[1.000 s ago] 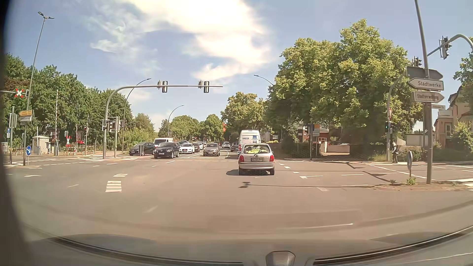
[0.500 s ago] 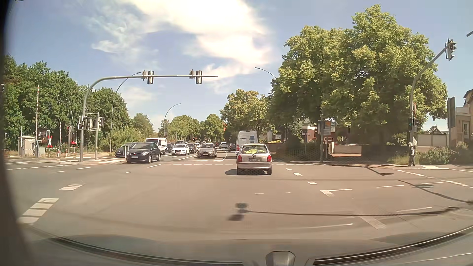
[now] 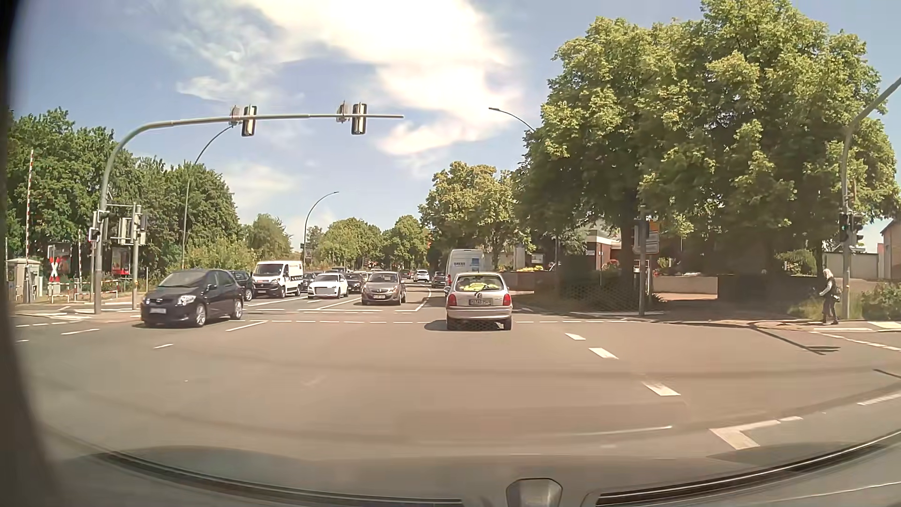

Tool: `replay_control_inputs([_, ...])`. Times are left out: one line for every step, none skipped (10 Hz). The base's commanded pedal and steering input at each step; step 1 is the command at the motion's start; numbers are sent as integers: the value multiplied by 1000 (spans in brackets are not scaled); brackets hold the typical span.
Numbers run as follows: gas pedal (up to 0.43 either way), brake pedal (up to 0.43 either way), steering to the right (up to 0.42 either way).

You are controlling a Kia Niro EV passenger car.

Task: Follow the waypoints while adhering to traffic rules and regulations

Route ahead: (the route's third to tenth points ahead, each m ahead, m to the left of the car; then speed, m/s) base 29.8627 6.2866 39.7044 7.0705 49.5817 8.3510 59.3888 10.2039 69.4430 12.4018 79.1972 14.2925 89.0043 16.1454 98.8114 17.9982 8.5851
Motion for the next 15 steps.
replay_control_inputs([169, 6, -4])
replay_control_inputs([169, 6, -5])
replay_control_inputs([169, 6, -6])
replay_control_inputs([169, 6, -6])
replay_control_inputs([169, 6, -7])
replay_control_inputs([169, 6, -6])
replay_control_inputs([169, 6, -6])
replay_control_inputs([169, 6, -7])
replay_control_inputs([177, 6, -8])
replay_control_inputs([177, 6, -8])
replay_control_inputs([177, 6, -8])
replay_control_inputs([177, 6, -8])
replay_control_inputs([177, 6, -8])
replay_control_inputs([177, 6, -8])
replay_control_inputs([177, 6, -8])
